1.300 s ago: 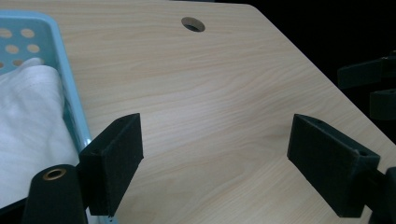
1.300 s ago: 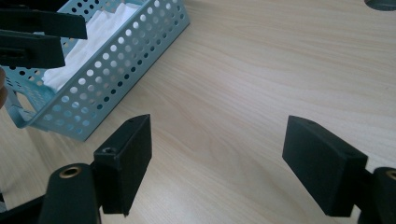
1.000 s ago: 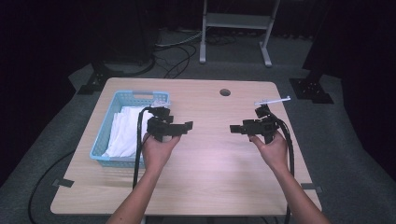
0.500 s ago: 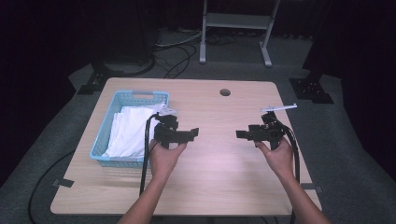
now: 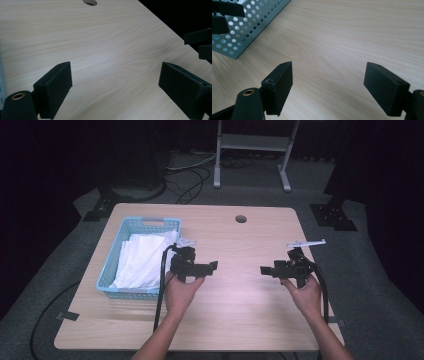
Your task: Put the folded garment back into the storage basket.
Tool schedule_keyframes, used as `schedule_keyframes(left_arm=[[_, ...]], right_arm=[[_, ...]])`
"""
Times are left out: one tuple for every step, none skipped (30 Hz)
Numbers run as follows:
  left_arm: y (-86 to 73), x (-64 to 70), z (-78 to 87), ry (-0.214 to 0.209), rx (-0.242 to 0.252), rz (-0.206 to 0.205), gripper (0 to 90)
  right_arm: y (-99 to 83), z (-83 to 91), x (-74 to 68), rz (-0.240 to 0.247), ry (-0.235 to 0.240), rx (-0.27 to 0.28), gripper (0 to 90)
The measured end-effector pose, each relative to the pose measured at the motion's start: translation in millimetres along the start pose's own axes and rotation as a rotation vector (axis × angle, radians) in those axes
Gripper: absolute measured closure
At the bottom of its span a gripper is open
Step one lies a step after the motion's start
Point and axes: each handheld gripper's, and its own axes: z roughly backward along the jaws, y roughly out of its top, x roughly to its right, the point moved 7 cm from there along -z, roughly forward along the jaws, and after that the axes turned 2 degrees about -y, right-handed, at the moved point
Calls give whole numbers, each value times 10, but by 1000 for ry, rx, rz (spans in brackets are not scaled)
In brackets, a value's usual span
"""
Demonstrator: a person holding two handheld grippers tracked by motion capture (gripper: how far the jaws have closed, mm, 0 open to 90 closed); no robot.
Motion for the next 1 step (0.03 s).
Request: schedule_keyframes(left_arm=[[-1,11,-6,-4,-2,0,112]], right_arm=[[-41,25,36,0,-10,0,230]])
